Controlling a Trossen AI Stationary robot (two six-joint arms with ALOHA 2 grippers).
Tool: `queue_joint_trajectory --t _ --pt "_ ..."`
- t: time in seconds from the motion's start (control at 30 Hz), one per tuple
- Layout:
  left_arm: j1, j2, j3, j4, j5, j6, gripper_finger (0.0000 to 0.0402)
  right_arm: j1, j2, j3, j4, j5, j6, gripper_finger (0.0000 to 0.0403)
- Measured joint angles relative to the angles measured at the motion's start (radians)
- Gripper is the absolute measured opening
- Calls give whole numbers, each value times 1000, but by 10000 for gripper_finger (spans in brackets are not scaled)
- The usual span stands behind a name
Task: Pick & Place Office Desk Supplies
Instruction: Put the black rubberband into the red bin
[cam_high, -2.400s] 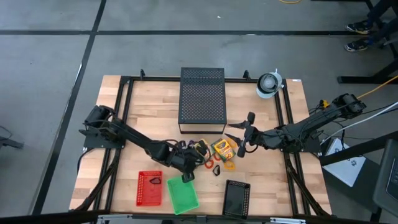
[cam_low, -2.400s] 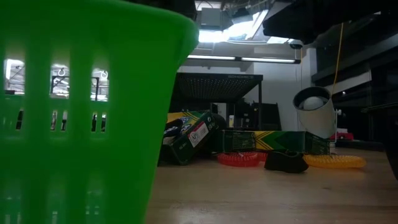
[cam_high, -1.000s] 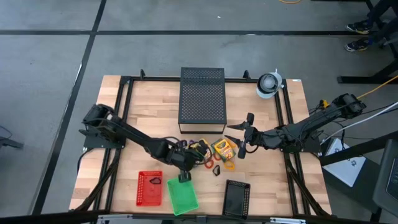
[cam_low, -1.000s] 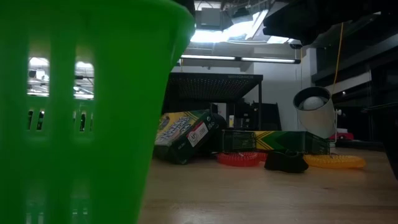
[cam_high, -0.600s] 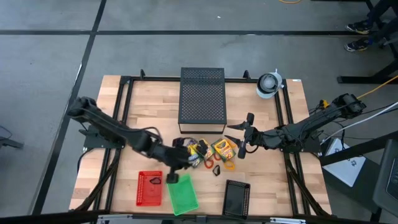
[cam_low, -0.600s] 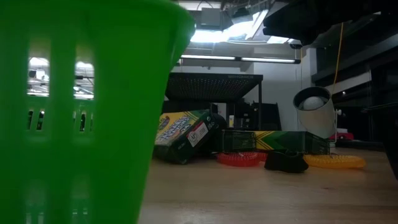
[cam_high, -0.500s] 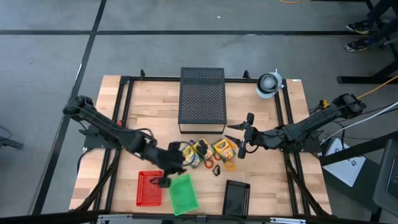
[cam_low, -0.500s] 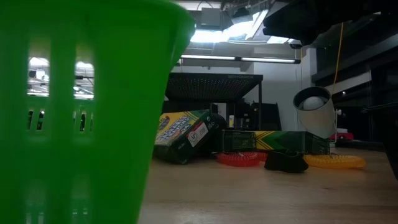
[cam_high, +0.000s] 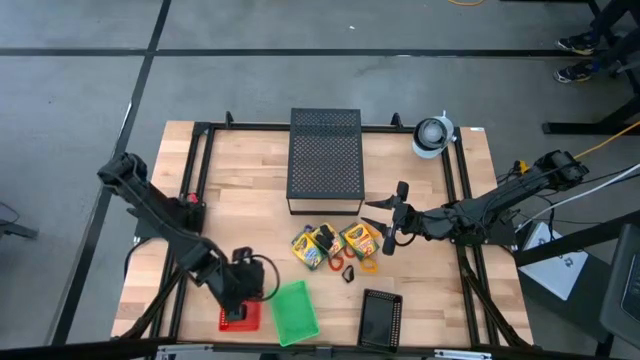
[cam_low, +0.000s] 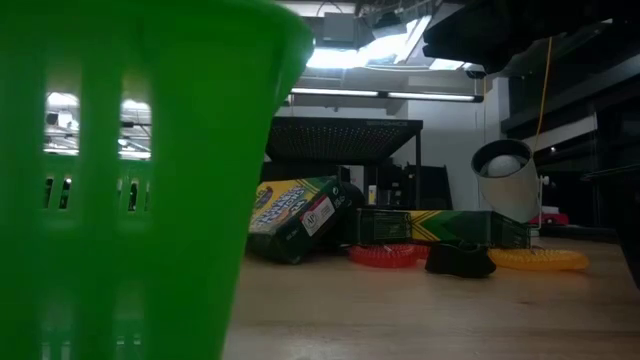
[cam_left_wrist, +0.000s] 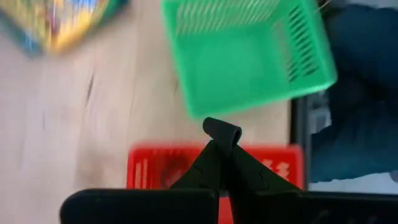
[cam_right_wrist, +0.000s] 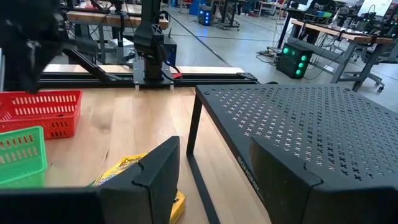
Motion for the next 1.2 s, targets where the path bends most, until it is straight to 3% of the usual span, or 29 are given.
queue_joint_trajectory --t 0.17,0.43,0.9,1.07,1.2 --pt "-54 0 -94 0 -4 -192 6 0 0 0 0 0 0 196" --pt "-83 0 -169 83 -9 -303 31 0 0 0 0 0 -1 196" --pt "-81 0 -172 88 -29 -329 155 0 0 0 -3 0 -7 196" --pt "-81 0 -172 92 -44 -307 175 0 0 0 -3 0 -7 196" --pt "-81 -2 -165 113 -131 -224 177 0 0 0 -3 0 -7 196"
